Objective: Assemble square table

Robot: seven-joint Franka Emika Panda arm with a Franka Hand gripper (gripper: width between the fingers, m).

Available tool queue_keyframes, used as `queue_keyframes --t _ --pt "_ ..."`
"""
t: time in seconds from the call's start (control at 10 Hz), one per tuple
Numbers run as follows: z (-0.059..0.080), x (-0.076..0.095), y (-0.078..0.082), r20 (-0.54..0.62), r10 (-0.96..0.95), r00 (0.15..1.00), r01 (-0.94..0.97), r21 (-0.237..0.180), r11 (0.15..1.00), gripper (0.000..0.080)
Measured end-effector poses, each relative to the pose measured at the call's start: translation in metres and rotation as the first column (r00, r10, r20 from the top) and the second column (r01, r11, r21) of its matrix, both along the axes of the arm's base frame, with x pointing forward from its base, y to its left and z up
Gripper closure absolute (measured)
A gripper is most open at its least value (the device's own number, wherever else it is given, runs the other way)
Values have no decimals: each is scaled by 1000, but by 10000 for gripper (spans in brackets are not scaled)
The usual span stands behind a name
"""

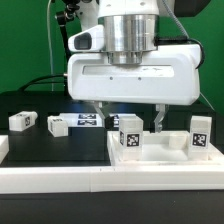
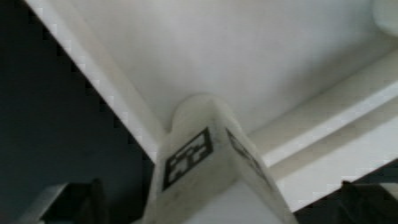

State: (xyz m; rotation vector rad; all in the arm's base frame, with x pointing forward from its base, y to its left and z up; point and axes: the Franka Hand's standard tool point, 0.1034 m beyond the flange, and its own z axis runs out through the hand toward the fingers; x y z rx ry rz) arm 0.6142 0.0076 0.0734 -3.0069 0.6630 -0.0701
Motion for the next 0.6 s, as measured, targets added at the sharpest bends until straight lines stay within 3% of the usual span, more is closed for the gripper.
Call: queue_keyframes --t 0.6 --pt "0 0 2 1 327 945 -326 -42 944 151"
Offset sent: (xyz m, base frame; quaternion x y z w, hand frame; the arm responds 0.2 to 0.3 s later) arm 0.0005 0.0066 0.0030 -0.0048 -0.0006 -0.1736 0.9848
